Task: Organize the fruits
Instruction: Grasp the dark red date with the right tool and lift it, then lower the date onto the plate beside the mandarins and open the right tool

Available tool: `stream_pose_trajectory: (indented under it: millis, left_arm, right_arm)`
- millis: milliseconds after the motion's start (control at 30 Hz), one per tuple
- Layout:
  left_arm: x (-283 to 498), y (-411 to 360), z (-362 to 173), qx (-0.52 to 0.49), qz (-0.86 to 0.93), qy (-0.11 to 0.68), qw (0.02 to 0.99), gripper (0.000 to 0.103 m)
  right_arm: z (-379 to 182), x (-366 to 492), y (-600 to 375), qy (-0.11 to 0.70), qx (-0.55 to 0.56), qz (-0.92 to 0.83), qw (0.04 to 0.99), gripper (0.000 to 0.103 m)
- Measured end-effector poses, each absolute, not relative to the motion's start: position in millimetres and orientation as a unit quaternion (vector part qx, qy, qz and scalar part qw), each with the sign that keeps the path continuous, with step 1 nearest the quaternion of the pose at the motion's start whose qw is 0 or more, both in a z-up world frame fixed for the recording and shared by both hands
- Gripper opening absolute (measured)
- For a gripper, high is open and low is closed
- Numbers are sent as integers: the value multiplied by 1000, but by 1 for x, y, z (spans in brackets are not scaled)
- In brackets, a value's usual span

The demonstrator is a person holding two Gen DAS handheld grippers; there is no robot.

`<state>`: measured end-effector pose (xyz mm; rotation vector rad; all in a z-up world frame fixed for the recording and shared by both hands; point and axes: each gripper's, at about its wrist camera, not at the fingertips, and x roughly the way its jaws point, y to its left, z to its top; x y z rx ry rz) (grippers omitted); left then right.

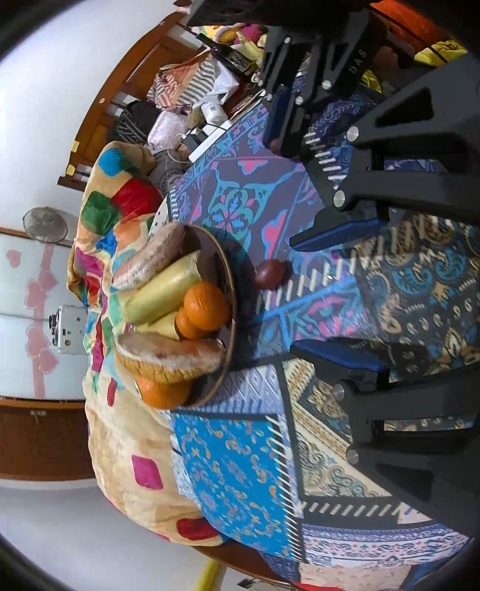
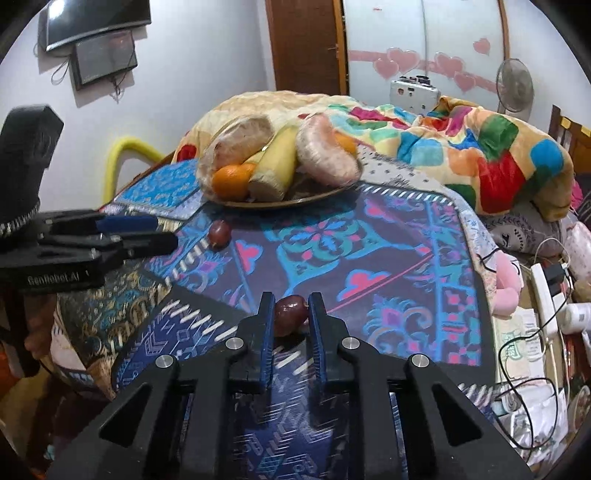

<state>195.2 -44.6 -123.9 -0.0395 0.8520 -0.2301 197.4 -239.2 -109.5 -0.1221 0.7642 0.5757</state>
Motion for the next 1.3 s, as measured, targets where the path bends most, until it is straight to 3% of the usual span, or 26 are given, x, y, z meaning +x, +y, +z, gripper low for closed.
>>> stream_pose_trajectory:
  millis: [267,600,633,1300]
  left_arm:
    - [222,-69,-129,21,-120,427,896,49]
    - [244,-75,-144,26,-122,452,883,27]
    - [243,-75,-144,25,-125,450,884,21]
    - [234,-45,-89,7,-120,374,920,20]
  right_arm:
    - [-103,211,-251,352,-65,260,897,17]
    - [-106,223,-254,351,-62,268,895,17]
    - [-107,224,-253,351,-62,269,894,17]
    - [-80,257,-205,324,-80,302,893,17]
